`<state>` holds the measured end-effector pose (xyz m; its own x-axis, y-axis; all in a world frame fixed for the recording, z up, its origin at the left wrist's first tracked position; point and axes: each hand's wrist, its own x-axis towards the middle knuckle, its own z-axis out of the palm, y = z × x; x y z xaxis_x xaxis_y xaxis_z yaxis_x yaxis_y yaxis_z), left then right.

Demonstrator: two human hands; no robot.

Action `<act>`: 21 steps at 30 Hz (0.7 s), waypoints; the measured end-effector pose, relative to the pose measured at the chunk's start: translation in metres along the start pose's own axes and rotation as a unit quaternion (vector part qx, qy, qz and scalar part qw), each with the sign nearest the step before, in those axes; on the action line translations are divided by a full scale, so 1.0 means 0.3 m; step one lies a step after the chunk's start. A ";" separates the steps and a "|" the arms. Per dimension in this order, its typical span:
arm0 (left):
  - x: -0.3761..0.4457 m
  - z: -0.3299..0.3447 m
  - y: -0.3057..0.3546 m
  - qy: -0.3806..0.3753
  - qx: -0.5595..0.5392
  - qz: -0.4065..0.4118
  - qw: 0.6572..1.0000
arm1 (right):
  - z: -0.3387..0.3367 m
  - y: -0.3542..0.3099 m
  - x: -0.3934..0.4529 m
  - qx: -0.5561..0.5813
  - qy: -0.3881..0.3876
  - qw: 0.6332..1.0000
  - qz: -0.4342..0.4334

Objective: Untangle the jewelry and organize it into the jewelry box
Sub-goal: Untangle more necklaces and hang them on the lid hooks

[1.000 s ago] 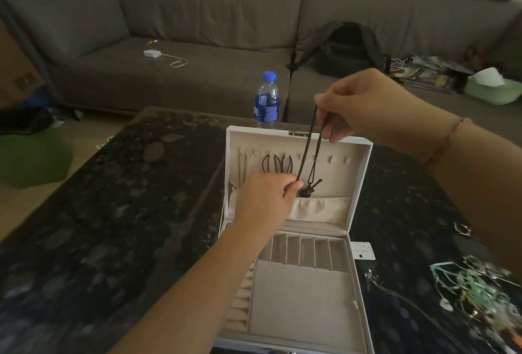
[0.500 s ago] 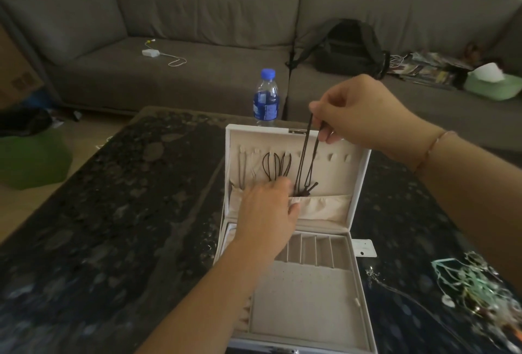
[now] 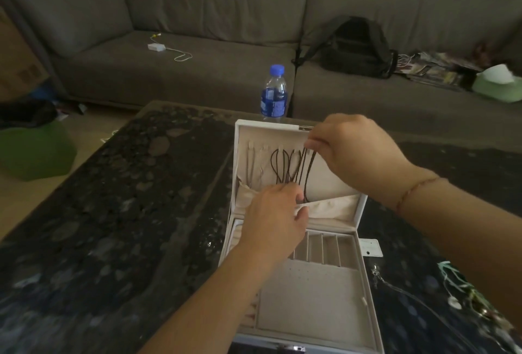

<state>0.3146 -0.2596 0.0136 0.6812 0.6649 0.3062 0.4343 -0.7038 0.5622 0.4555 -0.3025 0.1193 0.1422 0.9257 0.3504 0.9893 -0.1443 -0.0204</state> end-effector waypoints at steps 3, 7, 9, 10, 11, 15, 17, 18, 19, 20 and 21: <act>0.002 -0.002 -0.003 0.006 -0.012 -0.014 1.000 | 0.043 0.019 -0.004 -0.066 0.029 0.997 -0.026; 0.014 -0.010 -0.002 0.006 -0.031 -0.029 0.999 | 0.088 0.036 -0.006 -0.116 0.073 0.990 -0.043; 0.017 -0.010 0.001 0.006 -0.034 -0.034 0.999 | 0.106 0.042 -0.008 -0.114 0.080 0.989 -0.051; 0.017 -0.009 0.003 0.006 -0.032 -0.036 0.999 | 0.112 0.047 -0.010 -0.111 0.082 0.989 -0.055; 0.016 -0.006 0.006 0.006 -0.032 -0.039 0.999 | 0.119 0.052 -0.011 -0.111 0.084 0.989 -0.056; 0.017 0.006 0.012 0.010 -0.038 -0.052 0.998 | 0.138 0.066 -0.012 -0.137 0.091 0.985 -0.059; 0.020 0.013 0.013 0.020 -0.037 -0.056 0.998 | 0.143 0.068 -0.016 -0.155 0.110 0.980 -0.059; 0.020 0.017 0.015 0.023 -0.029 -0.053 0.998 | 0.145 0.069 -0.020 -0.161 0.121 0.978 -0.057; 0.017 0.020 0.018 0.027 -0.018 -0.045 0.998 | 0.147 0.072 -0.024 -0.166 0.133 0.976 -0.054; 0.015 0.022 0.020 0.030 -0.007 -0.035 0.999 | 0.147 0.075 -0.027 -0.169 0.146 0.973 -0.051; 0.012 0.024 0.022 0.034 0.001 -0.026 0.999 | 0.147 0.078 -0.030 -0.171 0.158 0.971 -0.051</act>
<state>0.3242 -0.2636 0.0130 0.6162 0.7160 0.3280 0.4691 -0.6682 0.5774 0.4786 -0.2987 0.0745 -0.0252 0.7961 0.6047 0.9220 -0.2152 0.3218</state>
